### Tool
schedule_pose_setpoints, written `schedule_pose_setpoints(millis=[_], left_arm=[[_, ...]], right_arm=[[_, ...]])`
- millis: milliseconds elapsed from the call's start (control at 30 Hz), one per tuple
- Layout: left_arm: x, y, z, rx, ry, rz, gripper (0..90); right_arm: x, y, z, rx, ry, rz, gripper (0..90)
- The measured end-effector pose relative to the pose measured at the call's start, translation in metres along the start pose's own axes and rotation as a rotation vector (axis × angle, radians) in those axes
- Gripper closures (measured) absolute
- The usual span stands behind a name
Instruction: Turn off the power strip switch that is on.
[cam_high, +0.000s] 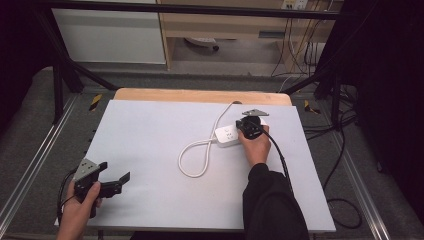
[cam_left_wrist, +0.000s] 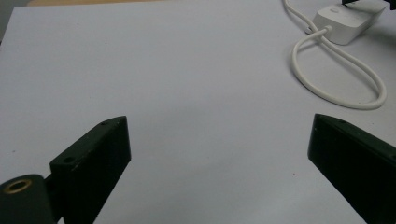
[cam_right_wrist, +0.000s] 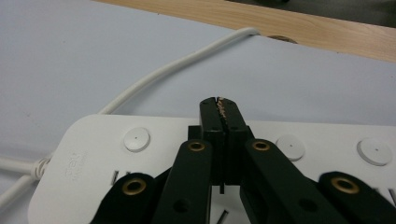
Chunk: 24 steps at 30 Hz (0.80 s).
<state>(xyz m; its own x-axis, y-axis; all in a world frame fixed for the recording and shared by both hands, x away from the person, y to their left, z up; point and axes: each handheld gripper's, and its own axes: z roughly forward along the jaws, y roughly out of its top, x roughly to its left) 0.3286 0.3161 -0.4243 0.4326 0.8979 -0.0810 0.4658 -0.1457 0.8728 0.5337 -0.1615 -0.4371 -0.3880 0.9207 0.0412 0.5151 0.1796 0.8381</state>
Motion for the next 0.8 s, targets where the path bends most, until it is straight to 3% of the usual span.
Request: schedule_pose_setpoints(millis=[800], left_arm=[[-0.0006, 0.0000, 0.0001, 0.000, -0.003, 0.000, 5.7]], right_arm=[[0.0004, -0.0029, 0.0008, -0.005, 0.015, -0.002, 90.0]])
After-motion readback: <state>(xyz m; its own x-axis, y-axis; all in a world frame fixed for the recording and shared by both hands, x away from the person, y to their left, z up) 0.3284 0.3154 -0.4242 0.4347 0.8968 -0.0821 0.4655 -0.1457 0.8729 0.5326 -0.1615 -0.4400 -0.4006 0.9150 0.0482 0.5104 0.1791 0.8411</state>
